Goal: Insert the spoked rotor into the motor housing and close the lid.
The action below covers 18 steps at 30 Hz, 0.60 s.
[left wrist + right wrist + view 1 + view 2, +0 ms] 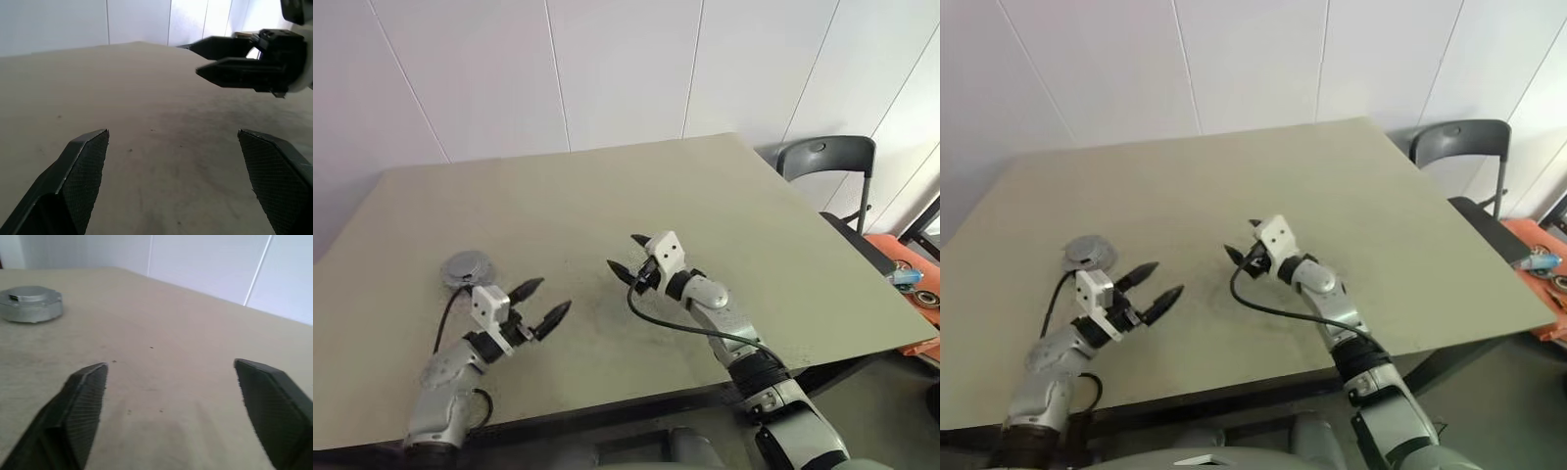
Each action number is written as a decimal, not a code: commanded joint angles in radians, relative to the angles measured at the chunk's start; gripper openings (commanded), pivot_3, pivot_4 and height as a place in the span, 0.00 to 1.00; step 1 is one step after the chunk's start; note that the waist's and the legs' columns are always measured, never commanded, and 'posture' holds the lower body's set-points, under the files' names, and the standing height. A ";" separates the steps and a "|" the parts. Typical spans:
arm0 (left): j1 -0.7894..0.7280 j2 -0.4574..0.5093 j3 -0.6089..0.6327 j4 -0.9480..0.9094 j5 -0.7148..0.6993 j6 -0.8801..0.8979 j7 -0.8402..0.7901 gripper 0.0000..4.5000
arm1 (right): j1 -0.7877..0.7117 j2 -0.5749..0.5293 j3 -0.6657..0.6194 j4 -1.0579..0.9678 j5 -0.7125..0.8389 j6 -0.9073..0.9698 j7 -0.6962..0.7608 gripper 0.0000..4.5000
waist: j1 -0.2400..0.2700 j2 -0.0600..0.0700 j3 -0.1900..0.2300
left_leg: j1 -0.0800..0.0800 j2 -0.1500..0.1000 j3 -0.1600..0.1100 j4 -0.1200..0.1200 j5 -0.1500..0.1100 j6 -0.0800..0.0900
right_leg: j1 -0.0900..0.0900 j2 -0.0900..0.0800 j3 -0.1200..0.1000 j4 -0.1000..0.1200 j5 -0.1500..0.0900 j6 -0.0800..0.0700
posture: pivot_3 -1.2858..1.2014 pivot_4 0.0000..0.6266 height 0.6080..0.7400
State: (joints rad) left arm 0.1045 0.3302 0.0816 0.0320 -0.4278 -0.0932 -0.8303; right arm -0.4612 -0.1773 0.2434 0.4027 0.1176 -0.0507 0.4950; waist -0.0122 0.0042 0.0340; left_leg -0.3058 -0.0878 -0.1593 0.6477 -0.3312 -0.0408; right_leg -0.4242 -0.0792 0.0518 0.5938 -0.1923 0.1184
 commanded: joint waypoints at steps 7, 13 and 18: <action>0.117 -0.062 -0.047 -0.230 0.107 -0.048 0.157 1.00 | -0.012 0.000 -0.066 0.006 0.053 0.082 0.107 0.99 | -0.002 0.002 0.001 | 0.000 0.000 0.001 0.000 0.000 0.000 | 0.000 0.000 0.000 0.000 -0.001 0.001 | 0.52 0.00 1.00; 0.088 0.014 0.033 -0.266 0.008 0.004 0.129 1.00 | 0.047 -0.008 -0.058 -0.094 0.086 0.183 0.201 0.99 | 0.001 0.002 0.002 | 0.000 0.000 0.000 0.000 0.000 0.000 | 0.000 0.000 0.000 0.000 -0.002 -0.002 | 0.52 0.00 1.00; 0.012 0.079 0.089 -0.249 -0.055 0.063 0.107 1.00 | 0.054 -0.015 -0.067 -0.130 0.073 0.214 0.208 0.99 | -0.001 0.002 0.002 | 0.001 0.000 0.001 0.001 0.000 0.000 | 0.001 0.001 0.000 0.001 -0.003 -0.002 | 0.52 0.00 1.00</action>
State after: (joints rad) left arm 0.1420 0.3909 0.1418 -0.1989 -0.4497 -0.0505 -0.7165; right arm -0.3940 -0.1897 0.1886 0.3235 0.1801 0.1615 0.6964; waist -0.0129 0.0062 0.0363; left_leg -0.3050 -0.0874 -0.1587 0.6482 -0.3312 -0.0407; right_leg -0.4233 -0.0787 0.0517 0.5943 -0.1947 0.1172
